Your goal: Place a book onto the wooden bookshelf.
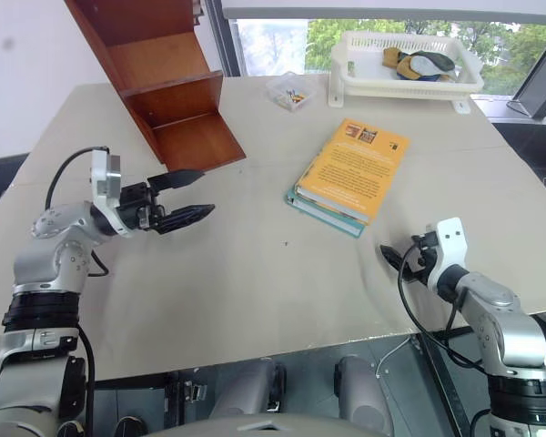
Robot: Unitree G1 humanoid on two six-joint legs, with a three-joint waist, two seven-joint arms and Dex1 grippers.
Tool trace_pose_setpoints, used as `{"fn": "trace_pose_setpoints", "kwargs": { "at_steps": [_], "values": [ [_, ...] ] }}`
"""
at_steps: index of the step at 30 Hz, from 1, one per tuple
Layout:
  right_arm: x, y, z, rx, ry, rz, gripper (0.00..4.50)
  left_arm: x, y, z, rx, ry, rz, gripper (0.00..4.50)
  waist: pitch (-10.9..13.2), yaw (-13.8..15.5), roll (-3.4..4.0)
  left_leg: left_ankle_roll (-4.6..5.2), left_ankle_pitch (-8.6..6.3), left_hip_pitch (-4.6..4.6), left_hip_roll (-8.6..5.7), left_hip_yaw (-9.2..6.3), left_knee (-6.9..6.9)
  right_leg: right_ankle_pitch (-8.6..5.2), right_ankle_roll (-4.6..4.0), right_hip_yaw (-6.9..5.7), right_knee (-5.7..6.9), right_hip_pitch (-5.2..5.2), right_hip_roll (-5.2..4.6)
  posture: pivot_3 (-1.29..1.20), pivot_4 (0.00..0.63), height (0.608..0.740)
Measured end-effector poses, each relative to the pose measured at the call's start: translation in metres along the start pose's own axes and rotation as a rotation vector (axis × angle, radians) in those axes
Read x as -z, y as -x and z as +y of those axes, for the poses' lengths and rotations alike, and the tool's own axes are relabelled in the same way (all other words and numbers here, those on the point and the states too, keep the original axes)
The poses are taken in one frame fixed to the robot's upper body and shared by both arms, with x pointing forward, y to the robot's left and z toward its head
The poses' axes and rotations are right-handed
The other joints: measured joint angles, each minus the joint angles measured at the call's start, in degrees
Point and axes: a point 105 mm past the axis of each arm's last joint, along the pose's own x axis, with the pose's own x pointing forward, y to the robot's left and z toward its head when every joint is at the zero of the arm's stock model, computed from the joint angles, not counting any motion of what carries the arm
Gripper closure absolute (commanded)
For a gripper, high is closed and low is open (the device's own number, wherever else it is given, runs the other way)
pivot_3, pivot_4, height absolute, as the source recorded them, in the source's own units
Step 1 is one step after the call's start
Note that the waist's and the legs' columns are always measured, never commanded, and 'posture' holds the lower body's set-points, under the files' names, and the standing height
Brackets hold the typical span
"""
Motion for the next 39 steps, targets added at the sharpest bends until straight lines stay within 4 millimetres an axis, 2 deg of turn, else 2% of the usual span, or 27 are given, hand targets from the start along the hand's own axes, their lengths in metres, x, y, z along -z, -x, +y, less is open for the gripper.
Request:
{"fn": "trace_pose_setpoints", "kwargs": {
  "at_steps": [2,5,9,11,13,15,24,29,30,33,35,39],
  "values": [
    [-0.004,-0.007,-0.008,0.023,0.034,0.002,0.05,0.001,-0.001,-0.001,0.003,0.004,-0.004,0.05,0.0,-0.1,-0.01,0.0,0.0,0.01,0.0,0.03,0.04,0.0,0.0,0.03,0.0,0.0,0.0,0.0,0.15,0.74],
    [-0.011,-0.014,-0.039,0.136,0.1,0.033,0.05,0.001,-0.003,-0.001,0.006,0.004,-0.007,0.05,0.0,-0.1,0.01,0.01,0.0,0.02,-0.01,0.13,0.06,-0.02,-0.04,0.11,0.01,0.0,-0.01,0.0,0.15,0.74],
    [-0.042,-0.034,-0.093,0.354,0.146,0.004,0.05,0.002,-0.003,-0.002,0.012,0.005,-0.009,0.05,0.1,-0.3,0.03,0.0,0.01,0.07,0.0,0.22,0.0,0.01,-0.01,0.17,0.02,-0.03,0.03,0.0,0.15,0.74],
    [-0.05,-0.042,-0.104,0.39,0.127,-0.012,0.05,0.002,-0.003,-0.003,0.012,0.006,-0.01,0.05,0.1,-0.4,0.03,-0.01,0.01,0.08,0.03,0.22,-0.07,0.01,-0.02,0.18,0.03,-0.06,0.06,0.0,0.15,0.74],
    [-0.058,-0.054,-0.116,0.419,0.036,-0.041,0.05,0.003,-0.003,-0.004,0.014,0.007,-0.009,0.05,0.1,-0.5,0.07,-0.01,0.01,0.04,0.03,0.27,-0.14,0.02,-0.02,0.22,0.0,-0.11,0.05,0.0,0.15,0.74],
    [-0.063,-0.062,-0.121,0.409,-0.014,-0.059,0.05,0.003,-0.003,-0.005,0.015,0.004,-0.007,0.05,0.1,-0.5,0.07,0.0,0.01,0.02,0.03,0.31,-0.2,0.02,-0.02,0.25,-0.09,-0.12,0.04,0.0,0.15,0.74],
    [-0.066,-0.095,-0.096,0.253,-0.018,-0.083,0.05,0.004,0.004,-0.006,-0.013,0.003,0.007,0.05,0.1,-1.3,0.1,-0.06,0.04,0.0,0.0,0.38,-0.46,0.02,-0.01,0.29,-0.4,-0.12,-0.08,0.0,0.15,0.74],
    [-0.069,-0.111,-0.073,0.181,0.004,-0.105,0.05,0.0,0.01,-0.011,-0.029,-0.013,0.012,0.05,0.2,-1.9,0.14,-0.06,0.03,0.06,0.01,0.38,-0.47,0.03,-0.01,0.3,-0.28,-0.15,-0.11,0.0,0.15,0.74],
    [-0.071,-0.116,-0.063,0.137,0.001,-0.113,0.05,-0.001,0.016,-0.013,-0.037,-0.017,0.022,0.05,0.2,-2.1,0.16,-0.05,0.03,0.13,0.03,0.44,-0.51,0.02,-0.01,0.37,-0.22,-0.16,-0.1,0.0,0.15,0.74],
    [-0.073,-0.122,-0.05,0.073,-0.006,-0.133,0.05,-0.001,0.023,-0.016,-0.055,-0.016,0.026,0.05,0.2,-2.1,0.2,-0.04,0.02,0.16,0.04,0.47,-0.56,0.03,-0.02,0.4,-0.16,-0.2,-0.11,0.0,0.15,0.74],
    [-0.073,-0.129,-0.032,-0.017,-0.013,-0.153,0.05,0.001,0.032,-0.02,-0.077,-0.006,0.048,0.05,0.2,-2.2,0.21,-0.04,0.02,0.21,0.04,0.54,-0.66,0.03,-0.02,0.46,-0.14,-0.21,-0.13,0.0,0.15,0.74],
    [-0.076,-0.136,-0.011,-0.115,-0.005,-0.166,0.05,0.0,0.038,-0.023,-0.1,-0.015,0.059,0.05,0.2,-1.9,0.26,-0.06,0.02,0.19,-0.01,0.52,-0.69,0.03,-0.02,0.42,-0.11,-0.26,-0.24,0.0,0.15,0.74]
  ]
}}
